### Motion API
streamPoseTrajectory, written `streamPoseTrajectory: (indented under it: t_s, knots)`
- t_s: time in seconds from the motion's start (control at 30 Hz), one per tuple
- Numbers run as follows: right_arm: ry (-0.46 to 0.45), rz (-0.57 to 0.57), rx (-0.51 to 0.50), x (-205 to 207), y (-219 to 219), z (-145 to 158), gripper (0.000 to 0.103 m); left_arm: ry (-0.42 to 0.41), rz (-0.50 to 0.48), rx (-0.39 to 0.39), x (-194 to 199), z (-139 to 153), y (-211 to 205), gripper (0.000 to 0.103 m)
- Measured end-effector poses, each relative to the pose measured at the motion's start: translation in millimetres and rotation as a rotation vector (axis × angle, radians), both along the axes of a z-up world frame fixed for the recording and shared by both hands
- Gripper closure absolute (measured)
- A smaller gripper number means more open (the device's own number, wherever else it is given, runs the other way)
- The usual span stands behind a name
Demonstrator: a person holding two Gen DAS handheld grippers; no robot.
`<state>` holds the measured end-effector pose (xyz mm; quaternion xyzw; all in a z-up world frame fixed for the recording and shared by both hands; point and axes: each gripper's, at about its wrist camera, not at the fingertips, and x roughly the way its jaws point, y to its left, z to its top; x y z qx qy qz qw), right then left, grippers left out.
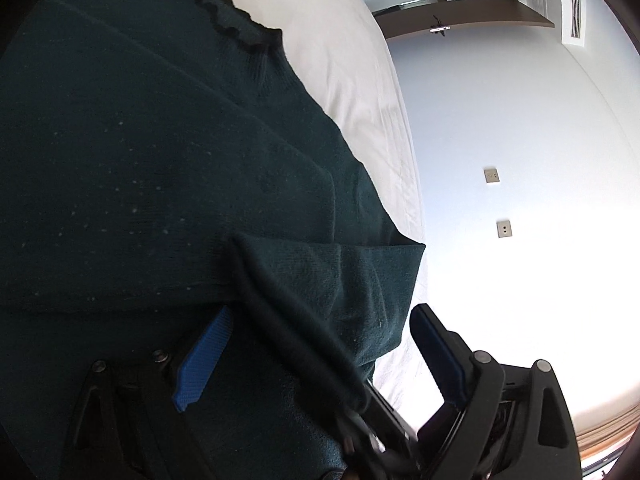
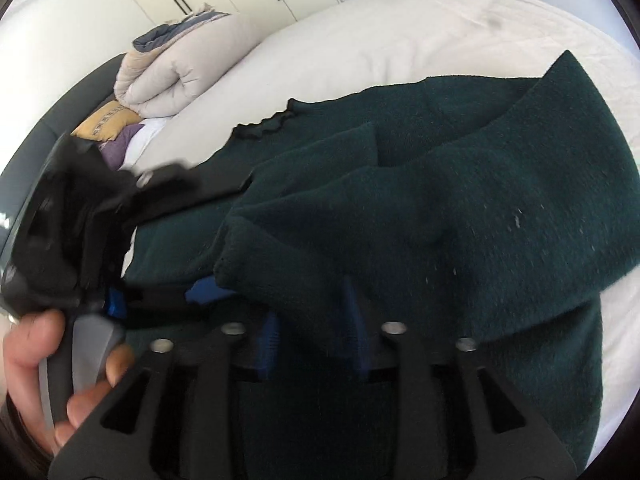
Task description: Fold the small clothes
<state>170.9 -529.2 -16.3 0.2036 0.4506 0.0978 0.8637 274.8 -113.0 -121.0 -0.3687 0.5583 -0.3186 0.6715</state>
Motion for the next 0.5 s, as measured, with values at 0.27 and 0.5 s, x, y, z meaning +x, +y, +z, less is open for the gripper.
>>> streamPoseTrajectory:
  t_s: [0.27, 0.5]
  knots:
    - [0.018, -0.019, 0.112, -69.6, -39.5, 3.8, 0.04, 0.007, -0.009, 0.077, -5.2, -5.0, -3.5, 0.098]
    - [0.012, -0.096, 0.281, -91.9, -86.4, 5.7, 0.04, -0.15, 0.041, 0.16, 7.7, 41.8, 36.1, 0.096]
